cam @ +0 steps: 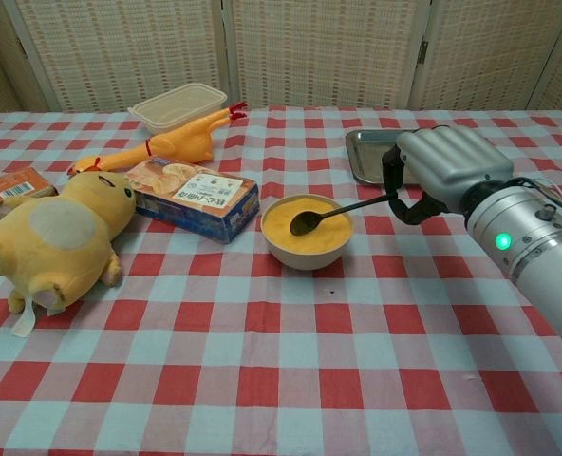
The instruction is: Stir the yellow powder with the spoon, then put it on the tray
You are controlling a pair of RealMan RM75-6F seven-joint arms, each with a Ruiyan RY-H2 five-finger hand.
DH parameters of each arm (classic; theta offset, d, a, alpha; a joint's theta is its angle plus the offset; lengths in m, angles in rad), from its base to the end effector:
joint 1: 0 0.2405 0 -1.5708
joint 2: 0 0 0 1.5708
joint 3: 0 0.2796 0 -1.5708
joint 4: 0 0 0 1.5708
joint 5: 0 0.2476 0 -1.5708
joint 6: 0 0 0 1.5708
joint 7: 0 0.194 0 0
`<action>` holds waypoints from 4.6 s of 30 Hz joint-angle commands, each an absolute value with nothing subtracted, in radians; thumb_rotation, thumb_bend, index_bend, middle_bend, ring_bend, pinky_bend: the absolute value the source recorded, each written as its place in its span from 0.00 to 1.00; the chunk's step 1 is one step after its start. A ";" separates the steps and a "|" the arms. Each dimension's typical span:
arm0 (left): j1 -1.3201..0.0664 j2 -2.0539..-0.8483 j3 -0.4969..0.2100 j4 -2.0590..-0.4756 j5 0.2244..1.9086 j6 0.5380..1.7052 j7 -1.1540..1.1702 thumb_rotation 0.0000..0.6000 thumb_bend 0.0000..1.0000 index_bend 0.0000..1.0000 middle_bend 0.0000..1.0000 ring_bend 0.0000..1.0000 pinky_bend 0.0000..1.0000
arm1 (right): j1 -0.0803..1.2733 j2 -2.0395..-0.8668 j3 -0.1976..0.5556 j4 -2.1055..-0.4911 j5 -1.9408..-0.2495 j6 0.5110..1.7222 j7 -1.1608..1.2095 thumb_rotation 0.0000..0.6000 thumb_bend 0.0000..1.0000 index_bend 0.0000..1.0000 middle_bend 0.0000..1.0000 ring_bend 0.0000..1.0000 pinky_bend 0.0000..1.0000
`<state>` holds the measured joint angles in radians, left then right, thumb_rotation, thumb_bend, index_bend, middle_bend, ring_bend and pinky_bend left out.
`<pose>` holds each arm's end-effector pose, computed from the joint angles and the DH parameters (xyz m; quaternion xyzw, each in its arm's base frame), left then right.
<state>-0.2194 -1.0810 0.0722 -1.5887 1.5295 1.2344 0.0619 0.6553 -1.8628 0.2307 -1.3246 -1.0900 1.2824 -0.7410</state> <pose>-0.3565 0.2434 0.0870 -0.7142 -0.3971 -0.2739 0.5072 -0.1439 -0.3917 -0.1034 0.6821 -0.3029 0.3540 0.5636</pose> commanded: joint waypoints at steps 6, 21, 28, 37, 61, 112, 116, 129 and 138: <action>-0.218 -1.082 0.073 -1.589 1.534 1.238 0.063 1.00 0.49 0.00 0.00 0.00 0.20 | 0.637 -1.828 0.230 -1.372 -1.128 1.288 -0.671 1.00 0.56 1.00 0.43 0.16 0.16; -0.214 -1.084 0.073 -1.593 1.536 1.247 0.074 1.00 0.49 0.00 0.00 0.00 0.20 | 0.614 -1.772 0.177 -1.489 -1.103 1.240 -0.731 1.00 0.56 1.00 0.43 0.17 0.15; -0.217 -1.082 0.073 -1.588 1.537 1.242 0.063 1.00 0.49 0.00 0.00 0.00 0.20 | 0.636 -1.822 0.207 -1.416 -1.101 1.245 -0.738 1.00 0.56 1.00 0.43 0.17 0.15; -0.220 -1.082 0.070 -1.587 1.528 1.233 0.064 1.00 0.49 0.00 0.00 0.00 0.20 | 0.676 -1.883 0.267 -1.311 -1.078 1.237 -0.737 1.00 0.56 1.00 0.43 0.17 0.16; -0.225 -1.082 0.068 -1.585 1.520 1.221 0.063 1.00 0.49 0.00 0.00 0.00 0.20 | 0.681 -1.877 0.270 -1.283 -1.075 1.210 -0.698 1.00 0.56 1.00 0.43 0.17 0.16; -0.241 -1.108 0.052 -1.562 1.450 1.165 0.093 1.00 0.49 0.00 0.00 0.00 0.20 | 0.868 -2.046 0.522 -0.615 -1.025 1.125 -0.480 1.00 0.55 1.00 0.44 0.19 0.16; -0.251 -1.118 0.042 -1.547 1.419 1.139 0.102 1.00 0.49 0.00 0.00 0.00 0.20 | 0.954 -2.110 0.567 -0.385 -0.978 1.024 -0.426 1.00 0.55 1.00 0.44 0.19 0.16; -0.267 -1.139 0.027 -1.525 1.361 1.100 0.128 1.00 0.49 0.00 0.00 0.00 0.20 | 1.018 -2.155 0.608 -0.150 -0.915 0.792 -0.391 1.00 0.45 0.20 0.28 0.06 0.15; -0.270 -1.140 0.036 -1.532 1.375 1.100 0.132 1.00 0.49 0.00 0.00 0.00 0.20 | 0.993 -2.099 0.623 -0.213 -0.890 0.767 -0.396 1.00 0.19 0.00 0.13 0.00 0.13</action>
